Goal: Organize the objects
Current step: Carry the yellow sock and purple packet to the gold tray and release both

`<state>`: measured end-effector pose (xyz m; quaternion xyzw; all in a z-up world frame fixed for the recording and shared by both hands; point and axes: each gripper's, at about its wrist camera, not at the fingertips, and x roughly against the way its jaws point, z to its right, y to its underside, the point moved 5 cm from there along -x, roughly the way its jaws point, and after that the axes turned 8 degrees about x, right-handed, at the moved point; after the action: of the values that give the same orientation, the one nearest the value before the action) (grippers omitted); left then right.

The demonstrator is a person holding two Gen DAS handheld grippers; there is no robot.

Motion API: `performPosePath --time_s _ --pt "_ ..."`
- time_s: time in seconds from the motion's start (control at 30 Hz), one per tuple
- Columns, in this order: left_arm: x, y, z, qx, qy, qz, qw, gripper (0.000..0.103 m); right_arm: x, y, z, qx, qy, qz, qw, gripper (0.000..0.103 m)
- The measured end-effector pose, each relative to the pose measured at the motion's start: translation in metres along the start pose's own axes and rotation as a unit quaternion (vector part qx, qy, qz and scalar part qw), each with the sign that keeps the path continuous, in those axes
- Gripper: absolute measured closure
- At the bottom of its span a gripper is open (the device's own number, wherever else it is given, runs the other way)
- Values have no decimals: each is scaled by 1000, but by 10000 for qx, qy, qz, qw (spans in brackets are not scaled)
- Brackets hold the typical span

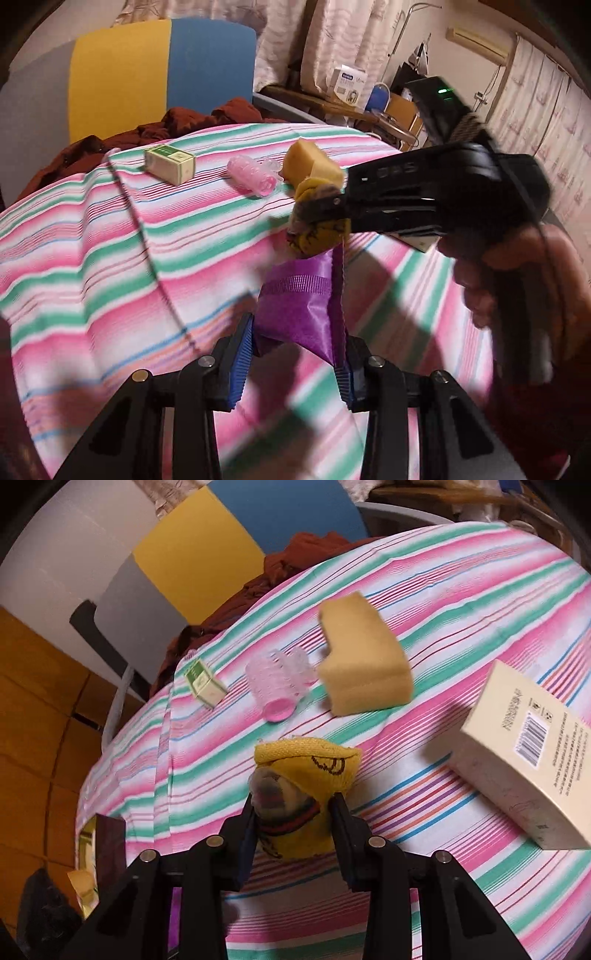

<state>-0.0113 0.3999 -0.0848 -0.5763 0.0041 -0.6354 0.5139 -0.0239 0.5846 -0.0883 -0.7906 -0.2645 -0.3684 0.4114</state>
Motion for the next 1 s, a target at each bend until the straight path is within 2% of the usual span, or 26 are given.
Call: performPosePath --time_s 0.2,0.5,0.7,0.8,1.0 --pt "42 22 -2 347 211 166 9990 64 -1 5 -16 323 82 -15 9994 66" --pt "105 53 -16 471 126 488 9976 64 -7 11 -31 826 291 -79 9961 66" --pt "138 66 -43 784 12 700 9945 64 -7 20 -52 1236 172 -103 9921 66" --pt "160 73 -63 1011 -87 841 9913 64 -9 28 -69 1385 -46 -231 9901 66" --pt "191 86 -93 1308 -299 1083 9850 64 -3 55 -124 1841 -408 -372 9814 66"
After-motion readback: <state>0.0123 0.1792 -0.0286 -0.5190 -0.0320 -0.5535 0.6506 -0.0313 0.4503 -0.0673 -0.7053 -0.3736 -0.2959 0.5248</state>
